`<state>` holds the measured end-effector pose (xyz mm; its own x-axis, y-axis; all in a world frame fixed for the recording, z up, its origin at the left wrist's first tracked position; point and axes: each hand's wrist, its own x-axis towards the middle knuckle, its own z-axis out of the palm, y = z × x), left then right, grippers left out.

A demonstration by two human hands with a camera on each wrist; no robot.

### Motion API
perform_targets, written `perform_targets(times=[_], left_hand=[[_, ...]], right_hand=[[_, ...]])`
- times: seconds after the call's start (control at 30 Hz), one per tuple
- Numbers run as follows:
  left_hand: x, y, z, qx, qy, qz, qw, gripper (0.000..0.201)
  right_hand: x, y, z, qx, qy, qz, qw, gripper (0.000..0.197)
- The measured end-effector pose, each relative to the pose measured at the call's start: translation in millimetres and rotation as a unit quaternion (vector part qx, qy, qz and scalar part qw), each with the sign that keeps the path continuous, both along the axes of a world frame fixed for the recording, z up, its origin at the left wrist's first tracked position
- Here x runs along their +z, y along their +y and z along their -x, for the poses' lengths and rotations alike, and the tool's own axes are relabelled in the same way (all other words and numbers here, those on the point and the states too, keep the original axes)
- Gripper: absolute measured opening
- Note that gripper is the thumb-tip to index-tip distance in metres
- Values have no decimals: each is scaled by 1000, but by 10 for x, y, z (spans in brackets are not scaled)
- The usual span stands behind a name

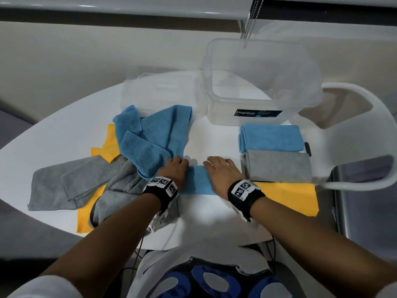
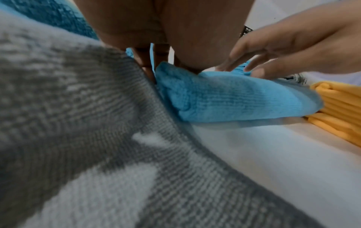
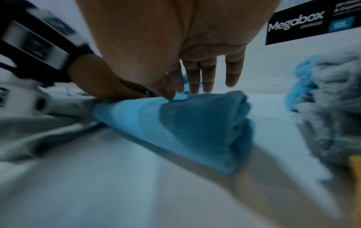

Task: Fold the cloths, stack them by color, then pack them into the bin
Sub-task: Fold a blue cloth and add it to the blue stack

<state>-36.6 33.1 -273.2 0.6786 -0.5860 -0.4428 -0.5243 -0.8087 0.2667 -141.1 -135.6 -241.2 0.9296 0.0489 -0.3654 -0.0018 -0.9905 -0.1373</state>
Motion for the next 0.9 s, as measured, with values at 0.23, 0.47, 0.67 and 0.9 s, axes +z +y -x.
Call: perform_targets(times=[0.23, 0.47, 0.67, 0.9], left_hand=[[46, -37, 48, 2, -43, -20, 999, 26], [-42, -60, 380, -151, -55, 23, 987, 63], [-230, 114, 407, -173, -70, 45, 981, 77], [-252, 283, 338, -137, -69, 49, 987, 75]], right_hand=[[-240, 213, 283, -13, 44, -24, 999, 75], [-376, 178, 267, -6, 38, -16, 999, 76], [-434, 152, 329, -20, 30, -31, 999, 81], [-430, 11, 453, -75, 36, -28, 996, 86]])
